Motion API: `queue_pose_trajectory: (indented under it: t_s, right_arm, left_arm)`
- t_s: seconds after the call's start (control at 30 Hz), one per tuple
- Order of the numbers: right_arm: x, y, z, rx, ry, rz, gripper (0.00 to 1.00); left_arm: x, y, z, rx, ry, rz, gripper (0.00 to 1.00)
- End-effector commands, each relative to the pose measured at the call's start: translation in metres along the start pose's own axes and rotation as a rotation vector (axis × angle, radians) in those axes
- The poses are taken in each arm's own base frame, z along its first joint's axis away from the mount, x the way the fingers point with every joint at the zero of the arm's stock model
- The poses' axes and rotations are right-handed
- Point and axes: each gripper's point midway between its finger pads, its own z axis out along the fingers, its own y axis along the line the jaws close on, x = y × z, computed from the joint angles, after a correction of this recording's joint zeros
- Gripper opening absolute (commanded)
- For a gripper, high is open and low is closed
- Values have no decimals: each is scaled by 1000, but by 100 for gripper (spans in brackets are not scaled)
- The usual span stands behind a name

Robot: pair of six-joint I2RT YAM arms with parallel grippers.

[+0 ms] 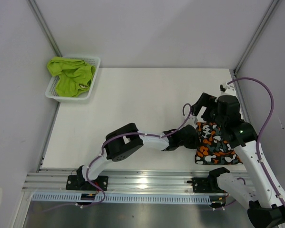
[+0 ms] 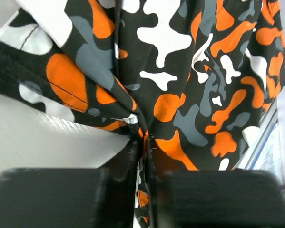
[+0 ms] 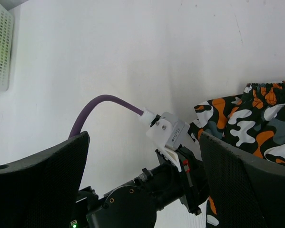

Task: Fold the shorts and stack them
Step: Neatly place the folded shorts to the corner

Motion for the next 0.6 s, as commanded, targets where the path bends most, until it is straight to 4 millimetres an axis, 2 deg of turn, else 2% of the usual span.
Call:
queue_pose_trajectory:
  t_s: [0.0, 0.03, 0.1, 0.13, 0.17, 0.2, 0.23, 0.27, 0.3, 0.33, 0.37, 0.4, 0.43, 0.47, 0.5, 0.53, 0.57]
  right_arm:
    - [-15, 2, -11, 2, -37, 6, 99]
    - [-17, 2, -11, 1, -40, 4, 99]
    - [-20, 2, -15, -1, -51, 4, 99]
    - [-22, 2, -16, -5, -57, 6, 99]
    - [-24, 3, -17, -11, -64, 7, 99]
    - [-25, 4, -19, -16, -71, 8, 100]
    - [-27, 6, -19, -25, -77, 13, 100]
    - [-27, 7, -19, -32, -77, 14, 99]
    - [-27, 7, -18, -35, -75, 14, 99]
    - [-28, 9, -17, -44, -77, 15, 100]
    - [-27, 9, -16, -46, -74, 15, 99]
    - [-26, 10, -14, -48, -72, 16, 99]
    - [-25, 11, -13, -59, -72, 17, 100]
    - [-24, 12, -13, -67, -71, 17, 99]
    - [-20, 11, -10, -68, -64, 18, 100]
    - [-20, 13, -8, -80, -67, 19, 99]
    - [-18, 13, -7, -83, -68, 22, 99]
  left_arm:
    - [-15, -18, 2, 28, -45, -34, 15]
    - [-23, -21, -8, 25, -62, -31, 35]
    - [-37, -21, -22, 24, -88, -23, 57]
    - [-39, -1, -31, -37, -102, -22, 76]
    - [-52, -8, -52, -54, -122, -3, 83]
    - [-60, -9, -63, -67, -137, 14, 88]
    - [-57, 10, -74, -121, -134, 26, 92]
    - [-79, 4, -101, -144, -195, 33, 96]
    - [-88, 6, -115, -154, -217, 38, 97]
    - [-84, 36, -128, -215, -211, 37, 98]
    - [-101, 36, -156, -231, -248, 21, 98]
    - [-97, 56, -169, -263, -232, 20, 98]
    - [-116, 81, -186, -326, -231, 25, 98]
    - [-134, 89, -209, -359, -251, 22, 98]
    - [-161, 90, -228, -399, -291, 22, 98]
    - [-178, 128, -256, -532, -287, 32, 98]
    - [-198, 144, -278, -611, -343, 34, 98]
